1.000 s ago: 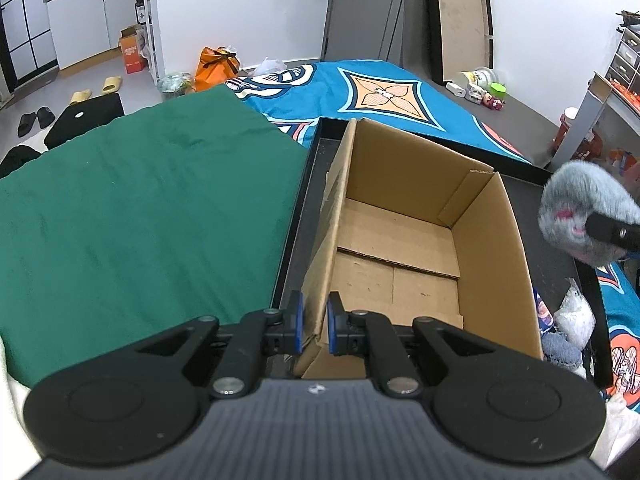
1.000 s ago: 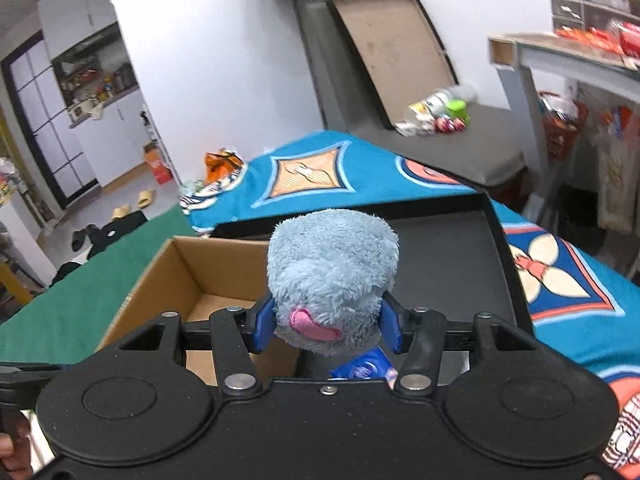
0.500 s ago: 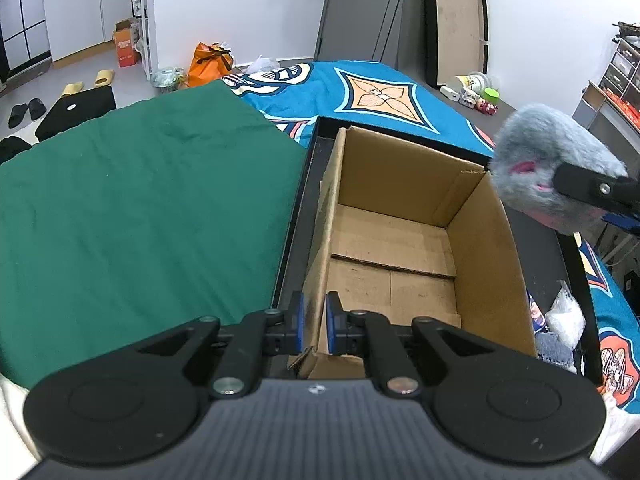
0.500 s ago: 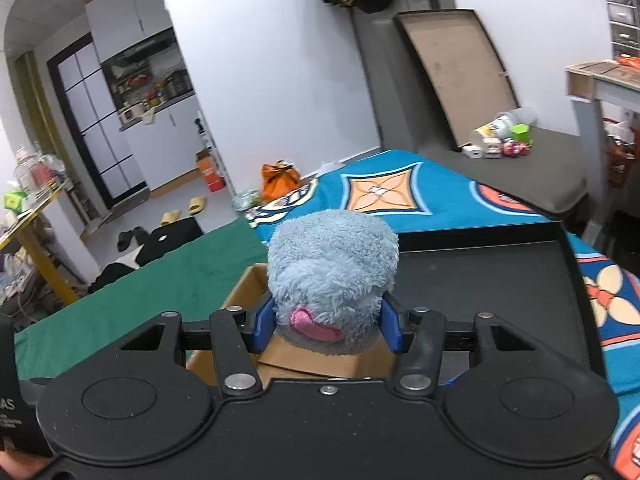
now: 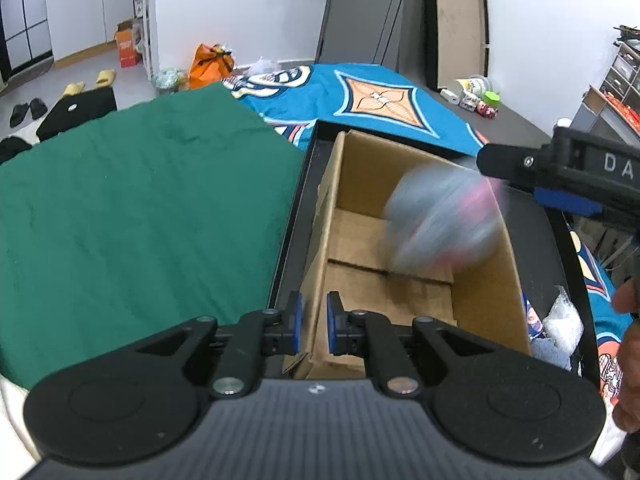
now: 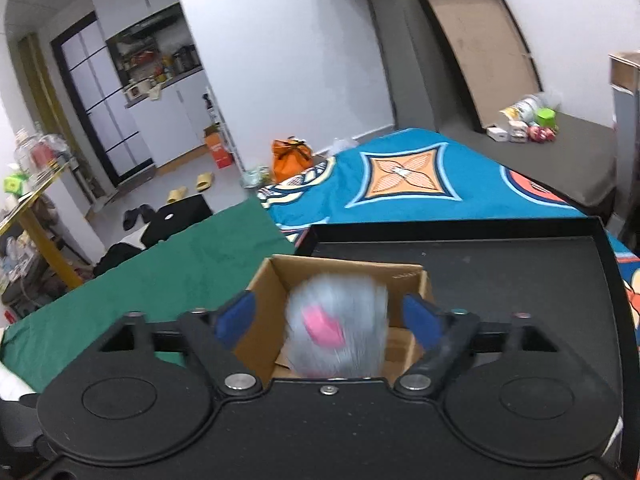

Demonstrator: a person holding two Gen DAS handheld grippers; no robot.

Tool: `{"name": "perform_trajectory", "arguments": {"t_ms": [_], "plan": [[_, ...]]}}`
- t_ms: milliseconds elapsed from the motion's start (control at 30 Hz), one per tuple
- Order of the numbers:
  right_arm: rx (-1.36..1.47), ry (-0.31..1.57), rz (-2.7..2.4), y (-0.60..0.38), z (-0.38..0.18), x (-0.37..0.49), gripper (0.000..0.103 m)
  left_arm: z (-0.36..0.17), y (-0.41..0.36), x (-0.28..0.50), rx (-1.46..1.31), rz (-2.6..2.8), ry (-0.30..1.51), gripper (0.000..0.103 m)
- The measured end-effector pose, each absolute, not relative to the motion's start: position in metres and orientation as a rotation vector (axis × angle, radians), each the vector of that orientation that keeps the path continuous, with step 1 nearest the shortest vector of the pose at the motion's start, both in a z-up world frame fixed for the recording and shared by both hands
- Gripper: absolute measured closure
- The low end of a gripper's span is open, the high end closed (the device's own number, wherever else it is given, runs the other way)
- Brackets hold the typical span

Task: Organize soft objects
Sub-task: 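Lift the grey plush with the right gripper and drop it into the box, then grasp the bag of white packing foam with the right gripper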

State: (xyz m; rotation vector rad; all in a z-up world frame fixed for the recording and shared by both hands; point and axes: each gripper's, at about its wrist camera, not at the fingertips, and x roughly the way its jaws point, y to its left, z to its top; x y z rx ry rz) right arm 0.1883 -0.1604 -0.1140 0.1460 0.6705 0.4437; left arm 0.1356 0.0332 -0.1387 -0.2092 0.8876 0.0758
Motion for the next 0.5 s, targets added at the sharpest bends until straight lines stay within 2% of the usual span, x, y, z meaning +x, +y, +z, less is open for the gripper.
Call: {"name": "perform_trajectory", "arguments": {"t_ms": [67, 200, 267, 333, 433, 500], "plan": [[0.158, 0.696, 0.441, -0.167, -0.117, 0.186, 0.013, -0.138, 0.029, 0.136, -0.183, 0.077, 0.89, 0.09], [0.176, 0.737, 0.419, -0.185, -0.121, 0.179, 0.013, -0.14, 0.027, 0.139, -0.176, 0.085, 0.903, 0.089], [0.184, 0.744, 0.399, -0.196, -0.121, 0.174, 0.012, -0.139, 0.025, 0.14, -0.162, 0.088, 0.909, 0.083], [0.182, 0.748, 0.38, -0.206, -0.122, 0.173, 0.012, -0.138, 0.022, 0.141, -0.137, 0.094, 0.908, 0.066], [0.166, 0.751, 0.358, -0.221, -0.123, 0.169, 0.012, -0.134, 0.018, 0.141, -0.112, 0.102, 0.899, 0.052], [0.16, 0.753, 0.339, -0.232, -0.124, 0.167, 0.012, -0.132, 0.015, 0.141, -0.103, 0.105, 0.894, 0.047]]}}
